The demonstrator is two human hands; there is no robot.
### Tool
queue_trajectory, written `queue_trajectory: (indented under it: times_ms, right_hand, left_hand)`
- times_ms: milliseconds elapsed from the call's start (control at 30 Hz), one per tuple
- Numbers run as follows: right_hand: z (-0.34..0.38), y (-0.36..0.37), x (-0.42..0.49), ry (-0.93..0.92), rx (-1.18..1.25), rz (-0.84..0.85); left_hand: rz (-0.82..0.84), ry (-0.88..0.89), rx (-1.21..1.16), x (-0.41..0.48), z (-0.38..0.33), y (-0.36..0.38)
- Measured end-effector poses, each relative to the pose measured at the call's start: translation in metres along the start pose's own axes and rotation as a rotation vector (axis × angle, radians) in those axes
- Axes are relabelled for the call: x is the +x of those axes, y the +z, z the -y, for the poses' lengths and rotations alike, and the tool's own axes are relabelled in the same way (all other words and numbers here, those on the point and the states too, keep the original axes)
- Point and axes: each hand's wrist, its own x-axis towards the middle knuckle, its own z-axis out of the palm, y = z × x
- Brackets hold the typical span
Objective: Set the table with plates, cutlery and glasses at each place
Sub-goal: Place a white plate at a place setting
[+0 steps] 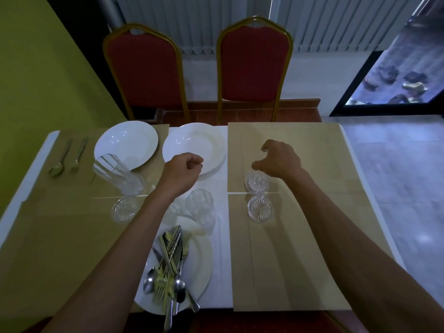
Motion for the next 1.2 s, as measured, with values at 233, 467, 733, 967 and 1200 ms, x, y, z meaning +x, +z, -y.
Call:
queue_trajectory:
  times_ms: [233, 467, 733, 967, 1200]
  right_hand:
    - [-0.006, -0.005, 0.007, -0.032, -0.015, 0.118]
    - [0.022, -0.021, 0.012, -0.102, -0.06, 0.067]
    - [0.102, 0.003, 0.047, -0.302, 0.056, 0.161]
    - [0.11, 0.068, 0.108, -0.114, -0.09, 0.248]
    - [0.094, 0.109, 0.146, 0.035, -0.115, 0.231]
  left_hand:
    - [-0.103, -0.069, -0.047, 0.001, 0.01, -0.008]
    - [-0.212, -0.141, -0.051, 0.005, 0.017, -0.03]
    - [-0.222, -0.323, -0.149, 0.06, 0.04, -0.05]
    - [0.01, -0.496, -0.014, 0.102, 0.069, -0.035]
    - [-0.01, -0.488, -0.063, 0.124, 0.087, -0.017]
